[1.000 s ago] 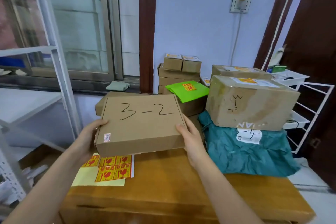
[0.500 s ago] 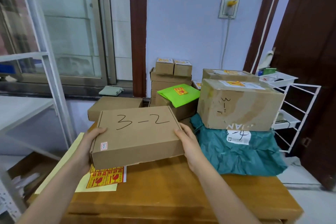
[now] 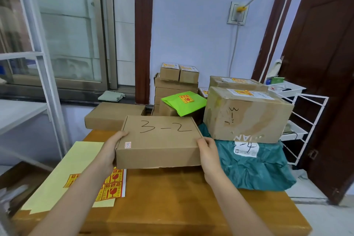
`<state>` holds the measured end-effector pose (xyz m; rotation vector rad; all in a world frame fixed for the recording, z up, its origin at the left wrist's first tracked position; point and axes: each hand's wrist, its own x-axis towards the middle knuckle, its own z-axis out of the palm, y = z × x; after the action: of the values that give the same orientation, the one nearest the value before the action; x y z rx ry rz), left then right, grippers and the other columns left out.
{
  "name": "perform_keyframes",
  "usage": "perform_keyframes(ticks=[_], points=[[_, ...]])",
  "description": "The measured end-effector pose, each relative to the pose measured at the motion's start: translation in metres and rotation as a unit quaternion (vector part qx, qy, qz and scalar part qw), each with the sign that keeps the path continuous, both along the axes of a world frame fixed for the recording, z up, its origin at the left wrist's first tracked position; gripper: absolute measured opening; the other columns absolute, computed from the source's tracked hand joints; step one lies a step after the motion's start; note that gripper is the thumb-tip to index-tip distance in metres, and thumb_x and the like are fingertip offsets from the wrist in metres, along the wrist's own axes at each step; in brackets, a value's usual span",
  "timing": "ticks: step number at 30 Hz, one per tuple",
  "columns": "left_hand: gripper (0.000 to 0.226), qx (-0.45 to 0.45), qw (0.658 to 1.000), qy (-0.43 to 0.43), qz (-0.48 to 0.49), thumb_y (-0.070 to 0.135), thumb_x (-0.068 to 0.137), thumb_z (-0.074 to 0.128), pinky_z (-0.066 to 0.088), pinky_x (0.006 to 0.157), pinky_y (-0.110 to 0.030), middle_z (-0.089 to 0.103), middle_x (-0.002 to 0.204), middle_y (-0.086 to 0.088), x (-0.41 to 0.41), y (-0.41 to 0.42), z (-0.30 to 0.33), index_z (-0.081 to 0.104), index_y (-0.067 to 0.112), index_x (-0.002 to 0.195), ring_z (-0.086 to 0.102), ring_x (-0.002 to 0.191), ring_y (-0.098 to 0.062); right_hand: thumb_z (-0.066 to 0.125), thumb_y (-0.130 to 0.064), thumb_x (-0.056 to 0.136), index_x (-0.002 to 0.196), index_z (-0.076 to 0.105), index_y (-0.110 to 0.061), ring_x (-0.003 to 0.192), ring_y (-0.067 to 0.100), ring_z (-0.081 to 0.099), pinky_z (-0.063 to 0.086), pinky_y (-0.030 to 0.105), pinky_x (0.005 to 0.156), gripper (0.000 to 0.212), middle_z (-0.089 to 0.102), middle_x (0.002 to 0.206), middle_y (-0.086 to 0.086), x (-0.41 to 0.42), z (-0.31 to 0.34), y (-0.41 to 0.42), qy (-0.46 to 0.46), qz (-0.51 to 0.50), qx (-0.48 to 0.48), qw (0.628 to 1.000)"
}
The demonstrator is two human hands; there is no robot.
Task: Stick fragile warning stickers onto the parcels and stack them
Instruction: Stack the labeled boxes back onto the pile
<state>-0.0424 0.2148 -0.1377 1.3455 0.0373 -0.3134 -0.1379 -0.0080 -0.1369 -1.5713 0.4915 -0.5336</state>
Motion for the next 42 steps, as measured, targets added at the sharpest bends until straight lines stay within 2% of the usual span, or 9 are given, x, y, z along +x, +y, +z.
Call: perform_keyframes(ticks=[5, 9, 12, 22, 27, 36, 39, 42], points=[[0.028, -0.006, 1.0, -0.001, 0.01, 0.044, 0.087, 0.059, 0.049, 0.069, -0.035, 0.068, 0.093, -0.011, 0.027, -0.002, 0.003, 0.058, 0.019, 0.101, 0.063, 0.083, -0.027, 0.045, -0.026, 0.097, 0.114, 0.048, -0.019, 0.085, 0.007, 0.049, 0.041, 0.022, 0.066, 0.019, 0.052, 0.096, -0.007, 0.027, 0.004, -0.003, -0.002, 0.002, 0.0, 1.0], [0.028, -0.007, 1.0, 0.002, 0.019, 0.043, 0.086, 0.06, 0.049, 0.069, -0.035, 0.067, 0.092, -0.01, 0.047, -0.01, 0.005, 0.058, 0.019, 0.1, 0.063, 0.082, -0.025, 0.045, -0.026, 0.096, 0.118, 0.049, -0.017, 0.089, 0.013, 0.051, 0.044, 0.033, 0.083, 0.024, 0.052, 0.095, -0.005, 0.049, 0.007, -0.006, -0.007, -0.01, 0.002, 1.0], [0.025, -0.007, 1.0, 0.001, 0.029, 0.042, 0.087, 0.059, 0.048, 0.067, -0.034, 0.066, 0.089, -0.008, 0.061, -0.016, 0.007, 0.058, 0.019, 0.097, 0.062, 0.079, -0.023, 0.045, -0.025, 0.096, 0.115, 0.047, -0.018, 0.087, 0.014, 0.05, 0.044, 0.036, 0.087, 0.021, 0.052, 0.093, -0.004, 0.063, 0.01, -0.008, -0.007, -0.013, 0.005, 1.0], [0.024, -0.002, 1.0, 0.011, 0.024, 0.041, 0.089, 0.059, 0.048, 0.066, -0.034, 0.066, 0.089, -0.01, 0.08, -0.021, 0.009, 0.056, 0.019, 0.097, 0.062, 0.077, -0.023, 0.043, -0.023, 0.097, 0.11, 0.046, -0.019, 0.078, 0.007, 0.046, 0.041, 0.028, 0.071, 0.014, 0.05, 0.087, -0.006, 0.085, 0.011, -0.012, -0.009, -0.021, 0.01, 1.0], [0.026, 0.011, 1.0, 0.004, 0.017, 0.043, 0.088, 0.059, 0.048, 0.065, -0.033, 0.067, 0.09, -0.009, 0.069, -0.015, 0.004, 0.057, 0.019, 0.099, 0.062, 0.078, -0.023, 0.045, -0.026, 0.097, 0.119, 0.047, -0.018, 0.087, 0.012, 0.051, 0.045, 0.035, 0.088, 0.023, 0.053, 0.093, -0.004, 0.071, 0.0, -0.009, -0.008, -0.023, 0.006, 1.0], [0.026, -0.007, 1.0, 0.001, 0.013, 0.041, 0.087, 0.059, 0.049, 0.065, -0.034, 0.068, 0.097, -0.013, 0.032, 0.008, -0.005, 0.058, 0.02, 0.102, 0.064, 0.083, -0.027, 0.042, -0.033, 0.099, 0.115, 0.049, -0.021, 0.097, 0.014, 0.051, 0.044, 0.03, 0.084, 0.021, 0.053, 0.103, -0.004, 0.037, -0.007, -0.003, 0.007, 0.013, -0.059, 0.998], [0.026, -0.019, 0.999, 0.025, 0.014, 0.041, 0.085, 0.061, 0.049, 0.067, -0.035, 0.068, 0.094, -0.014, 0.022, 0.021, -0.008, 0.058, 0.019, 0.1, 0.064, 0.08, -0.028, 0.041, -0.033, 0.1, 0.107, 0.053, -0.022, 0.089, 0.005, 0.05, 0.041, 0.023, 0.074, 0.017, 0.053, 0.095, -0.011, 0.027, -0.002, -0.002, 0.015, 0.028, -0.114, 0.993], [0.026, -0.004, 0.999, 0.048, 0.007, 0.04, 0.084, 0.061, 0.048, 0.064, -0.033, 0.07, 0.08, -0.012, 0.011, 0.034, -0.008, 0.06, 0.017, 0.095, 0.064, 0.072, -0.028, 0.042, -0.031, 0.1, 0.098, 0.058, -0.02, 0.083, 0.002, 0.052, 0.036, 0.013, 0.067, 0.02, 0.057, 0.088, -0.013, 0.021, 0.007, -0.006, 0.014, 0.032, -0.19, 0.981]])
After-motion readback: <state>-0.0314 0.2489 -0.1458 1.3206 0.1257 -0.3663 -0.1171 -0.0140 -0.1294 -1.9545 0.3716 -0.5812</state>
